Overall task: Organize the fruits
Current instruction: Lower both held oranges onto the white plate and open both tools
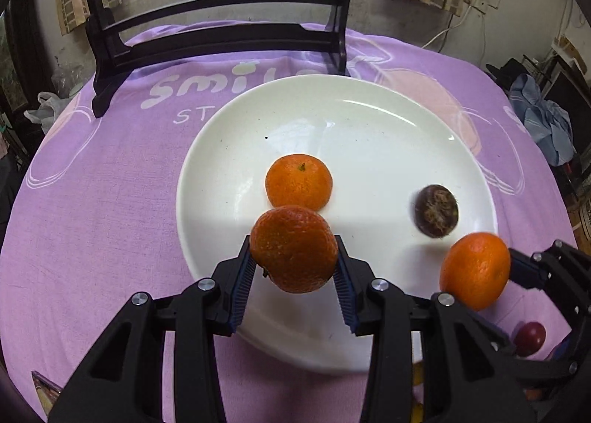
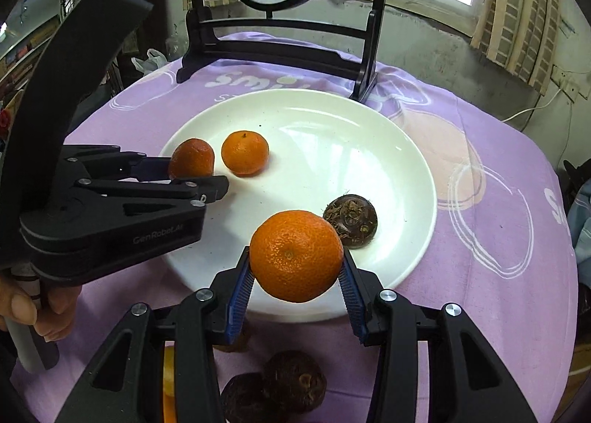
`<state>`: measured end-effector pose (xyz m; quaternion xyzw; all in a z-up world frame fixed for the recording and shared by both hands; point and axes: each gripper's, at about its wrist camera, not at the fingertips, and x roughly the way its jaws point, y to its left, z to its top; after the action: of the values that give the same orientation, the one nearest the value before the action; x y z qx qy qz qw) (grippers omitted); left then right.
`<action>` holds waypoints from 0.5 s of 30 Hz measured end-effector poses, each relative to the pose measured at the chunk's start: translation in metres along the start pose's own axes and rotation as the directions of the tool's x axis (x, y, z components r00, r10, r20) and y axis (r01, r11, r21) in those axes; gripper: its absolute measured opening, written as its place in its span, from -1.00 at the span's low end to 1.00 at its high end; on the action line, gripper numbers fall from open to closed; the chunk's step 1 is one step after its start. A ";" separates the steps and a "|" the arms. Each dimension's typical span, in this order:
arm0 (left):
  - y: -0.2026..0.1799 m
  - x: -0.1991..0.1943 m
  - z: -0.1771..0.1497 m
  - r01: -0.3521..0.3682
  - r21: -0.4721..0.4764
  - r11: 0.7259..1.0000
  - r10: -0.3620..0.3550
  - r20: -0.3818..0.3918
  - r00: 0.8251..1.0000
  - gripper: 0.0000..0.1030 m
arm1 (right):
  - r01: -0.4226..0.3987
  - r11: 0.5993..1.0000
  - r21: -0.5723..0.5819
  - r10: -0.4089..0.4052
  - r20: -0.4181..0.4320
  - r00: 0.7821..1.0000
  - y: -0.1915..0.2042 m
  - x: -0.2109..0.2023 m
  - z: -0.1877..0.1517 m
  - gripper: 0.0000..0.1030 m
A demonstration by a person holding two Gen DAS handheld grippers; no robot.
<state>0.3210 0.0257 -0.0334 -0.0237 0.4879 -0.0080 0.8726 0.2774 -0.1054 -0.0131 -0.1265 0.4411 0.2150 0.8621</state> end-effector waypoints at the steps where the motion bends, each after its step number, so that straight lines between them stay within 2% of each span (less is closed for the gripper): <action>1: 0.001 0.002 0.002 0.004 -0.012 1.000 -0.004 -0.001 1.000 -0.11 | -0.007 1.000 0.005 0.007 -0.005 1.000 -0.001 0.002 0.000 -0.02; 2: 0.002 0.002 0.004 0.000 -0.020 1.000 0.000 0.006 1.000 0.06 | -0.012 1.000 0.010 0.012 -0.005 1.000 -0.002 0.004 0.001 0.11; 3: 0.002 0.000 0.006 -0.012 -0.028 1.000 0.013 0.019 1.000 0.17 | -0.009 1.000 0.012 0.009 0.003 1.000 -0.002 0.004 0.002 0.15; 6: 0.003 -0.015 0.006 -0.026 -0.043 0.999 0.028 0.049 0.998 0.35 | -0.018 0.998 0.055 0.017 0.027 0.999 -0.010 -0.003 0.000 0.18; 10: 0.002 -0.043 -0.006 -0.027 -0.025 0.999 0.029 0.073 0.997 0.41 | -0.020 0.997 0.070 0.015 0.073 0.997 -0.015 -0.034 -0.014 0.26; 15: 0.003 -0.080 -0.037 -0.008 -0.034 0.999 0.012 0.116 0.993 0.50 | -0.022 0.996 0.082 0.012 0.113 0.994 -0.018 -0.074 -0.045 0.36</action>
<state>0.2470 0.0306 0.0151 -0.0363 0.4366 0.0059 0.8989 0.2162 -0.1583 0.0213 -0.0745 0.4016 0.2105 0.8882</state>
